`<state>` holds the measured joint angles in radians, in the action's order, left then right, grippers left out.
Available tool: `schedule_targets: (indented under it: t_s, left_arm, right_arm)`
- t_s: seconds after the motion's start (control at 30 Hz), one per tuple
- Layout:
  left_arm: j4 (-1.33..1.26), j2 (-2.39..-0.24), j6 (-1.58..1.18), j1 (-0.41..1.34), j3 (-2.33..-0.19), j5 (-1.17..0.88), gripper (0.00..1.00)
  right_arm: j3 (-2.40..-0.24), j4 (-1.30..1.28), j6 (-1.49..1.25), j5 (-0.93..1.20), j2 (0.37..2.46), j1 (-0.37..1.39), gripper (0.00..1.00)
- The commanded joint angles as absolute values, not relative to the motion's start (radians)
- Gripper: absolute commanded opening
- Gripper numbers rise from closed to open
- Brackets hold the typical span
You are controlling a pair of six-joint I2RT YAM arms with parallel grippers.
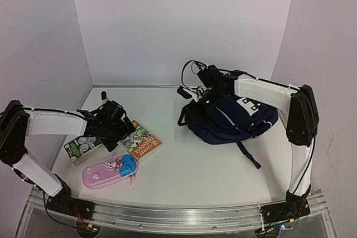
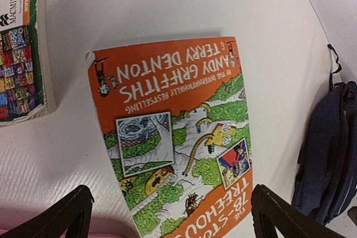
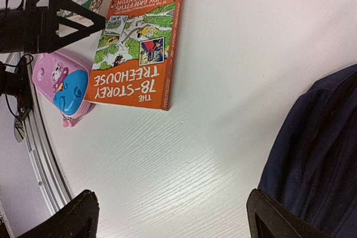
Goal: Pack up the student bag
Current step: Pick up the book from the center of the board.
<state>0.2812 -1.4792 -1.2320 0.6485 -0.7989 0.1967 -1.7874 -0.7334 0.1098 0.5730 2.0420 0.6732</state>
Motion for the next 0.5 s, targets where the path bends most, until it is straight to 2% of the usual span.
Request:
schedule_targets:
  t_s: [0.0, 0.3, 0.47]
  left_arm:
    - [0.183, -1.488, -1.221, 0.615, -0.766, 0.165, 1.00]
    - [0.026, -1.665, -1.080, 0.552, -0.830, 0.051, 1.00]
    - [-0.064, -1.784, -0.901, 0.531, -0.938, -0.098, 0.99]
  right_arm:
    - [-1.803, -0.713, 0.091, 0.598, 2.058, 0.681, 0.93]
    - [-1.745, -0.712, 0.106, 0.606, 2.033, 0.681, 0.93]
    - [-1.719, -0.709, 0.110, 0.616, 2.039, 0.681, 0.93]
